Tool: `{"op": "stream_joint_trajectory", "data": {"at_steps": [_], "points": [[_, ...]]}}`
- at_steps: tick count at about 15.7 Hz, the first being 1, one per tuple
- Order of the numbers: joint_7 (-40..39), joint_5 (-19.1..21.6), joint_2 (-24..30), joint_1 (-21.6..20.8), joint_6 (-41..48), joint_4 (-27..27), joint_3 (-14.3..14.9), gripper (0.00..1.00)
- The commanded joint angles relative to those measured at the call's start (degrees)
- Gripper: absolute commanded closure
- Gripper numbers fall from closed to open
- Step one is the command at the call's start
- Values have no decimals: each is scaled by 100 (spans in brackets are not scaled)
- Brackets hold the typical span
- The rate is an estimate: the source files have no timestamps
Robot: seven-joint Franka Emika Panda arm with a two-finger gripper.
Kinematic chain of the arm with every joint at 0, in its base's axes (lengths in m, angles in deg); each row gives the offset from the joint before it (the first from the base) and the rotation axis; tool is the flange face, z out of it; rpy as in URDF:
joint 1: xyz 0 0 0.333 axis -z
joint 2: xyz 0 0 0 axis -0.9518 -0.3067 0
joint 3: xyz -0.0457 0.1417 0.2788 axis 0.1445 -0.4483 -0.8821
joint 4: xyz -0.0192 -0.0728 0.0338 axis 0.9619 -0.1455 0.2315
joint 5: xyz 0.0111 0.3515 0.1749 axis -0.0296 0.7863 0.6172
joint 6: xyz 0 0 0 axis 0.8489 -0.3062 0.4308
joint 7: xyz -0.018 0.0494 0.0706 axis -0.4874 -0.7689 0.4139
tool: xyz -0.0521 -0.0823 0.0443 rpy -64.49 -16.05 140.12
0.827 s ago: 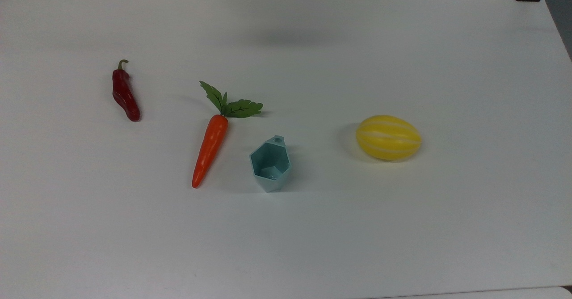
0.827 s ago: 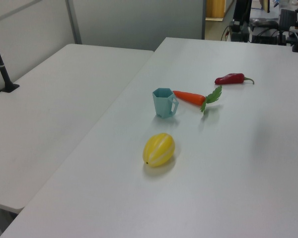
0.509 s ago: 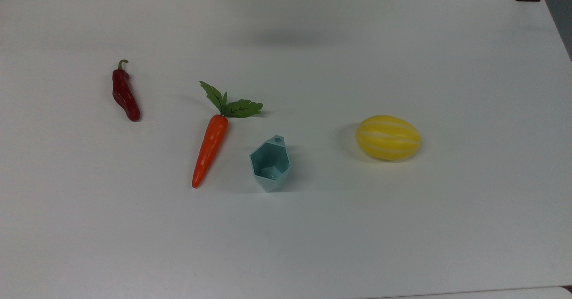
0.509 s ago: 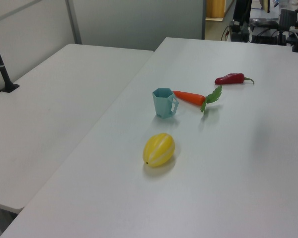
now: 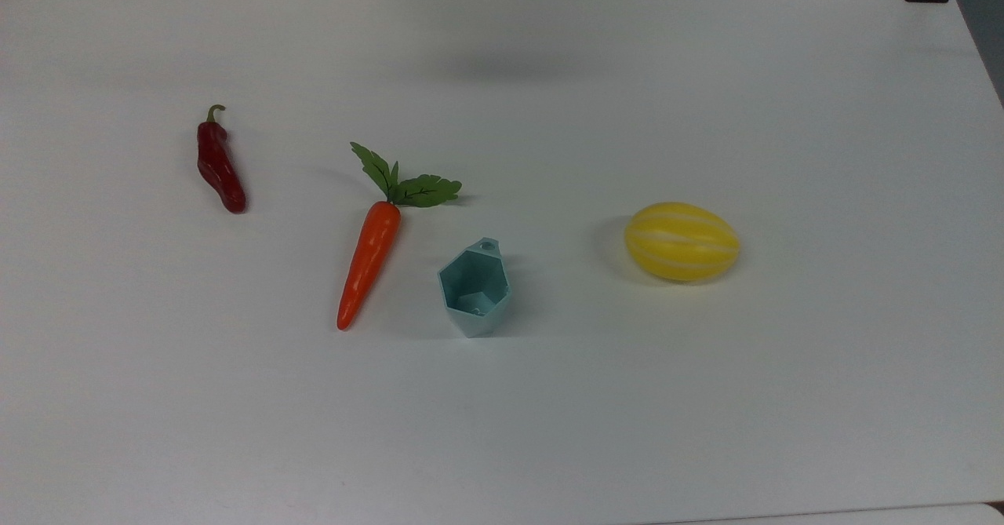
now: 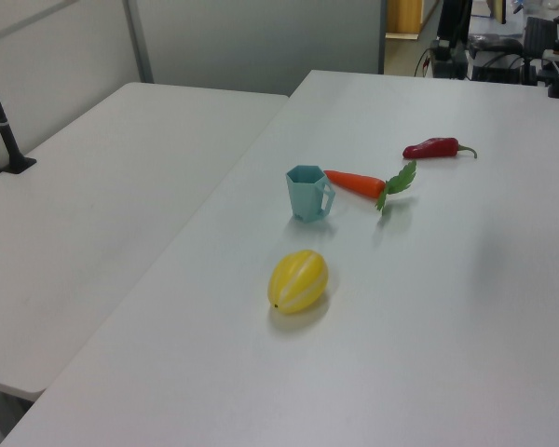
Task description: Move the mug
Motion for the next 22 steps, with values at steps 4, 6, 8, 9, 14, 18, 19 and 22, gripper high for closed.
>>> {"op": "stream_joint_trajectory", "data": {"at_steps": [4,6,8,9,14,18,19,22], "points": [[-72,-12,48,12,-132,121,17,0],[-72,-12,-5,12,-132,121,17,0],[-89,-12,-23,-6,-150,139,-10,0],[-89,-3,-31,-6,-150,139,-10,0],[-2,6,-189,-14,-167,113,-106,0],[86,129,-286,-67,-360,113,-124,0],[208,155,-356,-85,-422,95,-133,0],[709,155,-584,-172,-755,7,-150,0]]}}
